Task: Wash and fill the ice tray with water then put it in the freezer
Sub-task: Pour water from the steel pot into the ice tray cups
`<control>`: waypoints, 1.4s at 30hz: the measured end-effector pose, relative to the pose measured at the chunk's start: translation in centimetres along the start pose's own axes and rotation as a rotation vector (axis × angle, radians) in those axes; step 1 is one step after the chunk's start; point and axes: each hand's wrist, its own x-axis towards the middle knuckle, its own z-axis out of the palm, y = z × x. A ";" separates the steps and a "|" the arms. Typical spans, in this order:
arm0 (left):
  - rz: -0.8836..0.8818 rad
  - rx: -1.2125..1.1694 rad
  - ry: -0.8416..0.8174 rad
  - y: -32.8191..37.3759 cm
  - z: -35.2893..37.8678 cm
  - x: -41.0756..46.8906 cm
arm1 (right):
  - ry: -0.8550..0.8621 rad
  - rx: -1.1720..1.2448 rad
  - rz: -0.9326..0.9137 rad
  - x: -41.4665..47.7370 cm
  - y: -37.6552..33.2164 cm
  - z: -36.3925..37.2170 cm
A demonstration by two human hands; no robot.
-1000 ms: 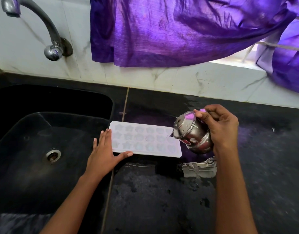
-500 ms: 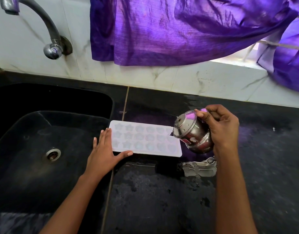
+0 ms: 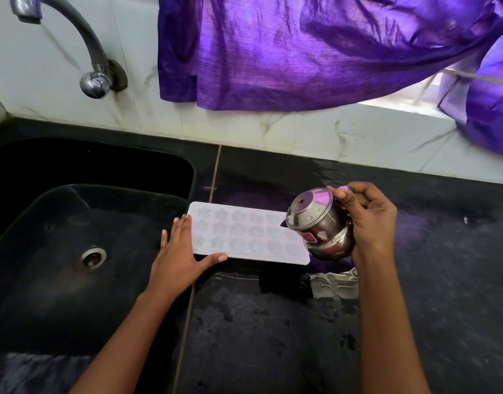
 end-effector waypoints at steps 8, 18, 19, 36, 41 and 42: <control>0.009 -0.015 0.008 -0.1 0.0 -0.1 | -0.071 -0.051 0.002 0.0 0.4 1.4; 0.008 0.000 0.005 -0.2 0.0 0.0 | -0.114 -0.136 -0.029 0.0 0.1 2.1; 0.010 0.000 0.007 -0.1 0.0 0.0 | -0.114 -0.148 -0.034 0.1 0.1 2.1; 0.010 0.014 0.002 -0.2 0.0 0.0 | -0.122 -0.187 -0.079 0.5 -1.3 2.7; 0.015 0.019 0.006 -0.3 0.0 0.0 | -0.131 -0.199 -0.099 0.5 -1.6 2.7; 0.015 0.019 0.006 -0.3 0.0 0.0 | -0.133 -0.201 -0.103 0.5 -1.6 2.7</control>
